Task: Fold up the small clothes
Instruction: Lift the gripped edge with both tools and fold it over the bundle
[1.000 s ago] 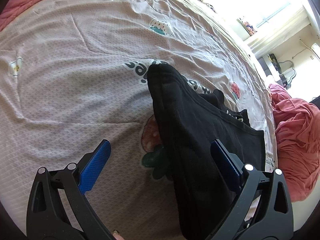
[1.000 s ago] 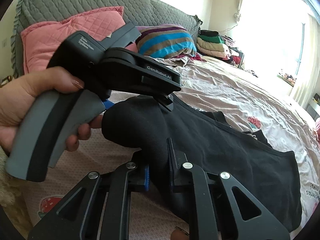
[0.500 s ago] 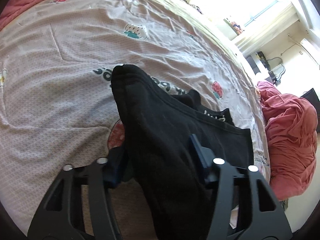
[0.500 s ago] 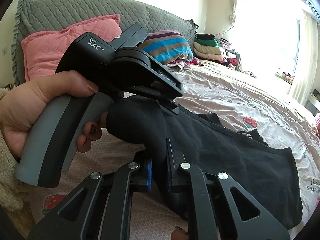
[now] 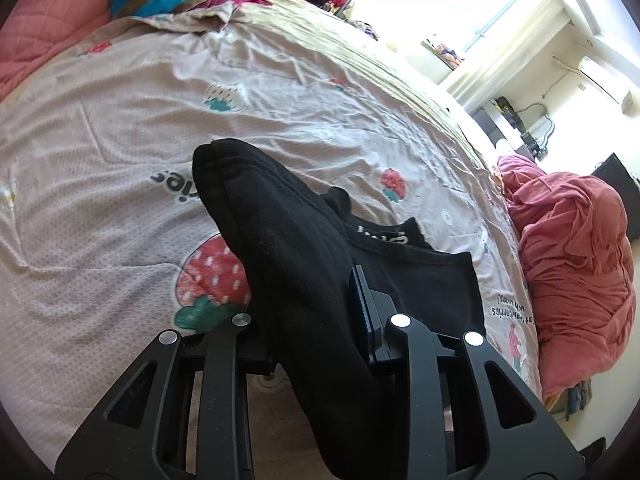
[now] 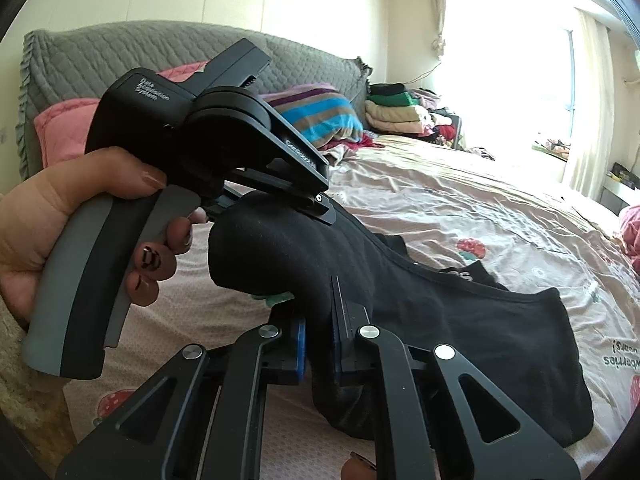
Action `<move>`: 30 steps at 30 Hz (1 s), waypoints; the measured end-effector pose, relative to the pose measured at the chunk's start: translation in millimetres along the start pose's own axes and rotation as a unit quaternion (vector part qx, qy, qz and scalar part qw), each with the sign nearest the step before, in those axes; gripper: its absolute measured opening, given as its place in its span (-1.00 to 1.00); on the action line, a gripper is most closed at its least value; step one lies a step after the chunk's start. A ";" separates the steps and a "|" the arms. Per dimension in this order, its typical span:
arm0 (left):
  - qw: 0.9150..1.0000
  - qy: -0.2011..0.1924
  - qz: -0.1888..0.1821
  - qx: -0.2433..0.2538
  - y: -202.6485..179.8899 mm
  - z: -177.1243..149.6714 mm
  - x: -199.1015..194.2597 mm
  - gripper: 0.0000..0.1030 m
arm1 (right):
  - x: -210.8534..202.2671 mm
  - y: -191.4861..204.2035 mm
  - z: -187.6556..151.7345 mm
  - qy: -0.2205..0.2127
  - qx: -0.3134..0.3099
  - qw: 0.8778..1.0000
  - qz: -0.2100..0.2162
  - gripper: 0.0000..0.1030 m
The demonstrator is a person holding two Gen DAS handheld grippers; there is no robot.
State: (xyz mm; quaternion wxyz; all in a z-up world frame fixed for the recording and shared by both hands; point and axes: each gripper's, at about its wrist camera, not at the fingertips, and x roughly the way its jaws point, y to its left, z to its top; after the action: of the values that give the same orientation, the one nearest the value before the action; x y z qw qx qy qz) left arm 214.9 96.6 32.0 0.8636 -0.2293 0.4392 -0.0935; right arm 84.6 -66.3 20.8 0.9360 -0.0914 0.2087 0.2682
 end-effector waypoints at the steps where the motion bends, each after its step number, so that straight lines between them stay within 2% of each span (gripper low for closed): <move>1: 1.000 -0.001 0.000 0.002 -3.1 -0.3 -1.1 -0.59 | -3.1 -2.6 0.4 -0.003 0.005 1.000 -0.002 -0.84; 12: 0.999 -0.010 -0.003 0.031 -42.7 -1.2 -11.4 -0.58 | -32.4 -21.3 0.9 -0.029 0.039 0.999 -0.016 -0.85; 30: 0.998 -0.001 0.001 0.068 -88.0 -5.7 -1.1 -0.58 | -52.3 -48.7 -5.3 -0.039 0.083 0.995 -0.030 -0.86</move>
State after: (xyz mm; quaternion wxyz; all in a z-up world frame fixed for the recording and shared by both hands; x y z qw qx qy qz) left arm 213.2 18.0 71.9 0.8778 -0.1695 0.4312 -0.1218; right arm 68.9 -133.0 41.9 0.9554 -0.0096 0.1908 0.2250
